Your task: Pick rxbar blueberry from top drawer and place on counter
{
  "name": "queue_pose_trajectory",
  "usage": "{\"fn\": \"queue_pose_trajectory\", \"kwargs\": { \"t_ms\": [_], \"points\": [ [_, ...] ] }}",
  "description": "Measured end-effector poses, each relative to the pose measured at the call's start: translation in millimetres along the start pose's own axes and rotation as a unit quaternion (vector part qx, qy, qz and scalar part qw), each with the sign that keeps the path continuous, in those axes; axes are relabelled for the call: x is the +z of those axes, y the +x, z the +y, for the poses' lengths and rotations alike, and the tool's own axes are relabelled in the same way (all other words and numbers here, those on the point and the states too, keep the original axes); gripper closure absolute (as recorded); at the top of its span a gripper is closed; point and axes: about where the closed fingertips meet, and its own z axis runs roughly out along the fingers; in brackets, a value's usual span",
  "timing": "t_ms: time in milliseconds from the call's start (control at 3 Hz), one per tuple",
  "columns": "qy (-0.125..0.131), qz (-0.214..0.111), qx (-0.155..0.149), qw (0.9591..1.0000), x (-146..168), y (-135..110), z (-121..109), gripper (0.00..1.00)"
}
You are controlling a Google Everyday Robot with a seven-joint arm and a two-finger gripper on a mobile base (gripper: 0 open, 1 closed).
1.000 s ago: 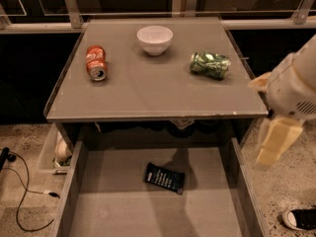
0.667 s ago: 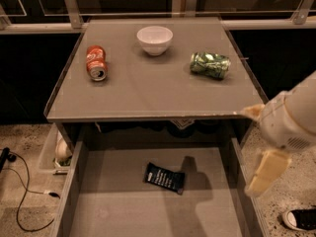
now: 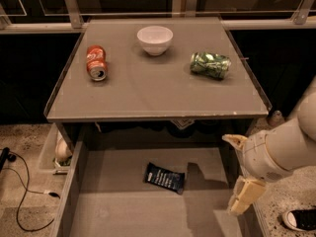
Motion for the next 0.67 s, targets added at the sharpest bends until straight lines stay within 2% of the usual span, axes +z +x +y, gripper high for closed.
{"fn": "queue_pose_trajectory", "kwargs": {
  "t_ms": [333,667],
  "points": [
    [0.002,-0.001,-0.001,1.0000,1.3,0.2,-1.4,0.00],
    [-0.010,-0.009,0.001,0.9999,6.5,0.6,0.6,0.00]
  ]
}}
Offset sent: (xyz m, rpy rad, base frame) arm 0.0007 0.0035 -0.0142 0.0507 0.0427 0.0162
